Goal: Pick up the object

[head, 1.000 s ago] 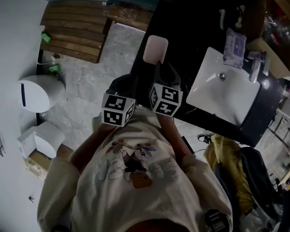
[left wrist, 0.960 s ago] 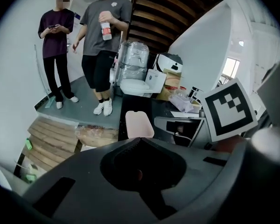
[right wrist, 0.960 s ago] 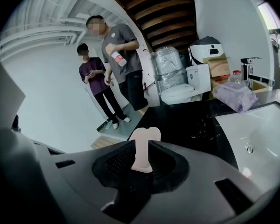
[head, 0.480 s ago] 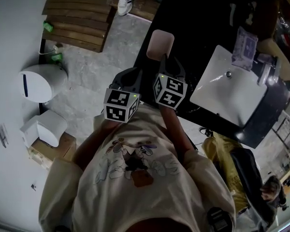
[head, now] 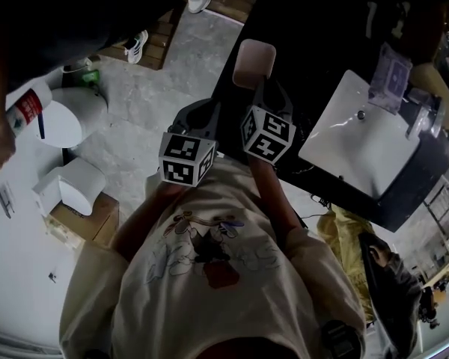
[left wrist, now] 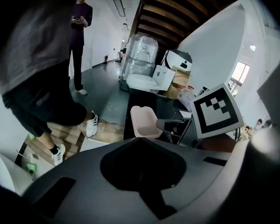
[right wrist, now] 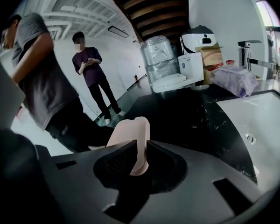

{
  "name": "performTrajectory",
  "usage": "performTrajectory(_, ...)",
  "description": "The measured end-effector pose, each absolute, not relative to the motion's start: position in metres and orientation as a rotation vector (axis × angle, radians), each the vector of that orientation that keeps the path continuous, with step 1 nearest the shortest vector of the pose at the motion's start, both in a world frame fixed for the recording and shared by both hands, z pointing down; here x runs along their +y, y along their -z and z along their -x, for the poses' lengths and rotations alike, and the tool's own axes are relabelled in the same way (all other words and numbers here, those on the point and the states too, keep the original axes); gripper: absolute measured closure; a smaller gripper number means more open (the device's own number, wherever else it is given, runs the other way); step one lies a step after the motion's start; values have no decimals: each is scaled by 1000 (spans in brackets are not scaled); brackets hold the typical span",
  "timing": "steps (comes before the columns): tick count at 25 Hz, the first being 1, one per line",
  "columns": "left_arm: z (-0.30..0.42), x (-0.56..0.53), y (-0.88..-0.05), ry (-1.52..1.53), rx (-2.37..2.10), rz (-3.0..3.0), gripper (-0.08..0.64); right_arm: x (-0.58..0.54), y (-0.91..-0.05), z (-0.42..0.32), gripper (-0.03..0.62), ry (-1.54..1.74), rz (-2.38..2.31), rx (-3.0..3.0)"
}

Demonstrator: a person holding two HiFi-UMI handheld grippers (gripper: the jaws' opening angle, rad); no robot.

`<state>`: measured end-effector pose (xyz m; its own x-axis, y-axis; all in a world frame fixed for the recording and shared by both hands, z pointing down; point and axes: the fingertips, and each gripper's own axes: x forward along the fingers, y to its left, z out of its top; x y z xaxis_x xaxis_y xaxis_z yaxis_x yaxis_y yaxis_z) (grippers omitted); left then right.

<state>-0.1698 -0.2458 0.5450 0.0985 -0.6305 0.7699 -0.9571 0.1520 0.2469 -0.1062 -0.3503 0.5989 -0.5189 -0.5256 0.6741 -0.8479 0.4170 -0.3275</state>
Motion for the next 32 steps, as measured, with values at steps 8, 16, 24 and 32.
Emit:
performTrajectory(8,179,-243,-543,-508,-1630,-1561,546,-347,-613,105,531,-850,-1140,-2113)
performTrajectory(16,183,-238,-536,-489,-1625,-1585,546,-342,-609,100,555,-843,-1151,-2100)
performTrajectory(24,176,-232,-527,-493,-1594,-1653,546,-331,-601,83,558,-835,-1178,-2143)
performTrajectory(32,160,-222,-517,-504,-1527,-1744,546,-306,-572,65,558,-845,-1269,-2193)
